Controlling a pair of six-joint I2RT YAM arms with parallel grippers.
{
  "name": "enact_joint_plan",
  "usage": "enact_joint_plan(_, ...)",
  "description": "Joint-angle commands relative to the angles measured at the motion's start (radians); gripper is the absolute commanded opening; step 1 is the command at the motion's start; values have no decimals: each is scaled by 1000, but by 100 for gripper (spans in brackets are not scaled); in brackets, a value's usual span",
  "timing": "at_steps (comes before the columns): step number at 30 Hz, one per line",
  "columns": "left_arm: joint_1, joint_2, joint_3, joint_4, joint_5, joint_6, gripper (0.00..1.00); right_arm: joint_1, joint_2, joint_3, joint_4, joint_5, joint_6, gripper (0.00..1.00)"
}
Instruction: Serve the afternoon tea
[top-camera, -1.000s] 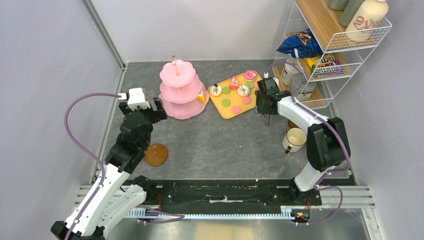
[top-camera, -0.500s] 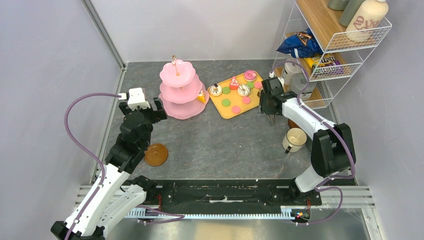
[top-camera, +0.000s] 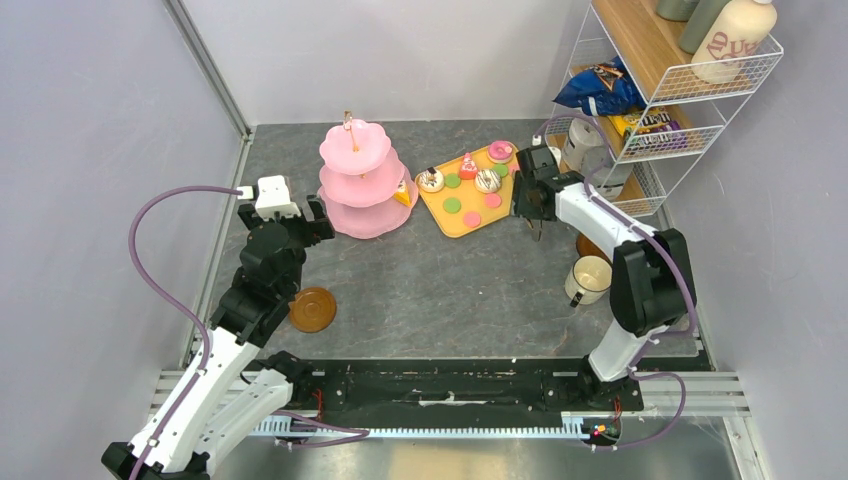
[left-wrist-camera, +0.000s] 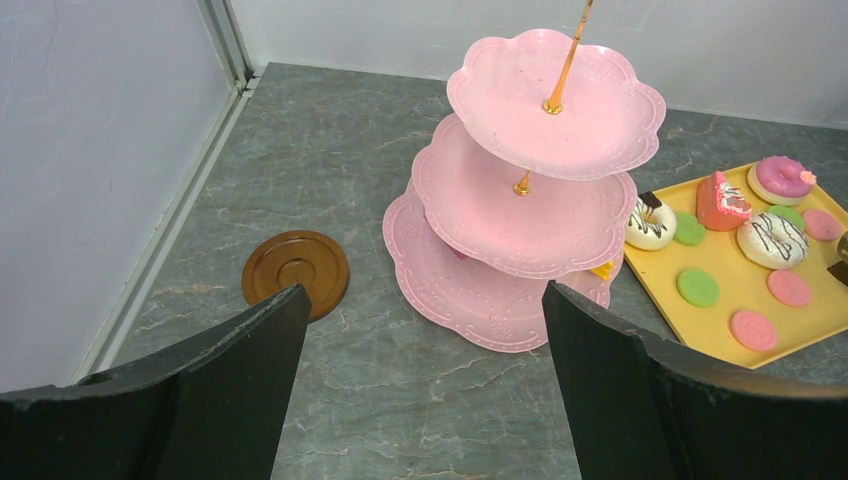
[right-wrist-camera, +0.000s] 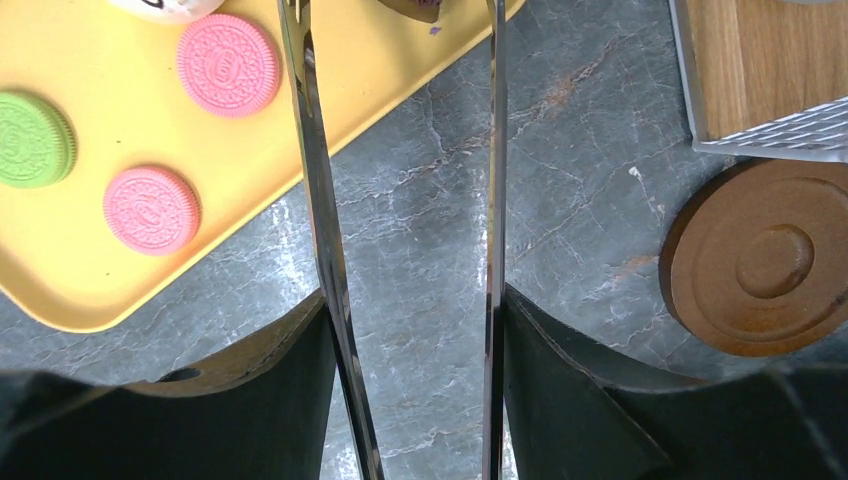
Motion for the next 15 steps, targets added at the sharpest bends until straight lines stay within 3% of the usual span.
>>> enact_joint_plan(1, 3, 1, 1, 44, 4, -26, 94, -3, 35, 44, 8, 30, 20, 63)
enact_joint_plan(5, 4, 1, 1, 43, 4, -26, 94, -3, 46, 41, 9, 30, 15, 60)
enact_joint_plan(12, 4, 1, 1, 43, 4, -26, 94, -2, 0, 24, 7, 24, 1, 39)
enact_joint_plan(15, 5, 0, 2, 43, 4, -26, 94, -3, -35, 12, 6, 15, -8, 35)
